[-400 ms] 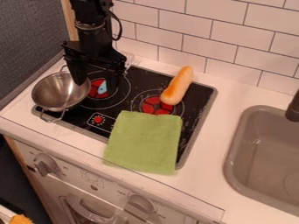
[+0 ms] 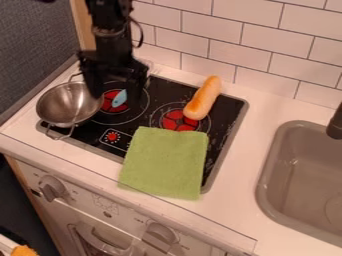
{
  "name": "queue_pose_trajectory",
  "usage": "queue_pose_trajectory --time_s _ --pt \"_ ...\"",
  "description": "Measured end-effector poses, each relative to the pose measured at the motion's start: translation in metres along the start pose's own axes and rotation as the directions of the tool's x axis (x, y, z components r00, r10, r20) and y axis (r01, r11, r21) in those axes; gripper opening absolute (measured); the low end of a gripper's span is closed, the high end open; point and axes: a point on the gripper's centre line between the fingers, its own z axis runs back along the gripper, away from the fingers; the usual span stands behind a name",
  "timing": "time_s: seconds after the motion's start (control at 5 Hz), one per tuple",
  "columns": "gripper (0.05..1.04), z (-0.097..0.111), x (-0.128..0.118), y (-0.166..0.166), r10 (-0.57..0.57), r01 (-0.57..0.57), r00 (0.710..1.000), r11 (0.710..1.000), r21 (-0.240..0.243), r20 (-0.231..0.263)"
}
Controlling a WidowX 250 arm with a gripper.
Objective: Put the blue spatula on the green cloth
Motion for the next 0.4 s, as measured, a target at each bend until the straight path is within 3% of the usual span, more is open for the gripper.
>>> queue_pose_trajectory --time_s 0.2,0.4 --pt "1.001 0.006 0.027 0.008 0.044 -0.043 0.999 0.998 -0.040 0.029" --pt "1.001 0.008 0.053 0.016 0.061 -0.059 0.997 0.997 -0.046 0.054"
